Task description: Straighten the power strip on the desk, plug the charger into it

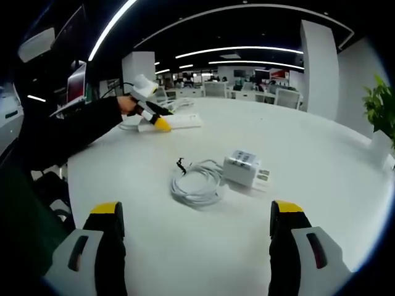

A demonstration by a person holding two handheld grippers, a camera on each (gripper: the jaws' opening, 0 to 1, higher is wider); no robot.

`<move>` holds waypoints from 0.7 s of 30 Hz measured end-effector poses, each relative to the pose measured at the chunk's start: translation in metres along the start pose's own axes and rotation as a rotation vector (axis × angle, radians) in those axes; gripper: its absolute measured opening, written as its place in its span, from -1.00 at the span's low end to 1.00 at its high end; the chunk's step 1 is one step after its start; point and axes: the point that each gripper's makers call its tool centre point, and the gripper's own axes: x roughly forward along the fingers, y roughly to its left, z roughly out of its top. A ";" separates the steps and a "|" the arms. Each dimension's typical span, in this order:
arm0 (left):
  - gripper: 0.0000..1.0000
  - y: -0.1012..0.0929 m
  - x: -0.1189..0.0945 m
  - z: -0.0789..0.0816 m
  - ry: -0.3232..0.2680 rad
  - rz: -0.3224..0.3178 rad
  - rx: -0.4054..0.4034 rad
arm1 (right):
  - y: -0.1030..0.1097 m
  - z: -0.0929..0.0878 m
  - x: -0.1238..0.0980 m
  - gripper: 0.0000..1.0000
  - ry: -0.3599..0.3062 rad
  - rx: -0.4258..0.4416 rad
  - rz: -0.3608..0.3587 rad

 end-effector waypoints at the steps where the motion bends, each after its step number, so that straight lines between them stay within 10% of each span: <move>1: 0.57 0.000 0.000 -0.001 0.004 -0.001 0.002 | 0.000 0.000 0.000 0.96 0.000 -0.001 0.001; 21: 0.57 -0.009 0.001 0.005 -0.050 -0.061 0.023 | 0.002 0.001 0.002 0.94 0.000 -0.002 0.011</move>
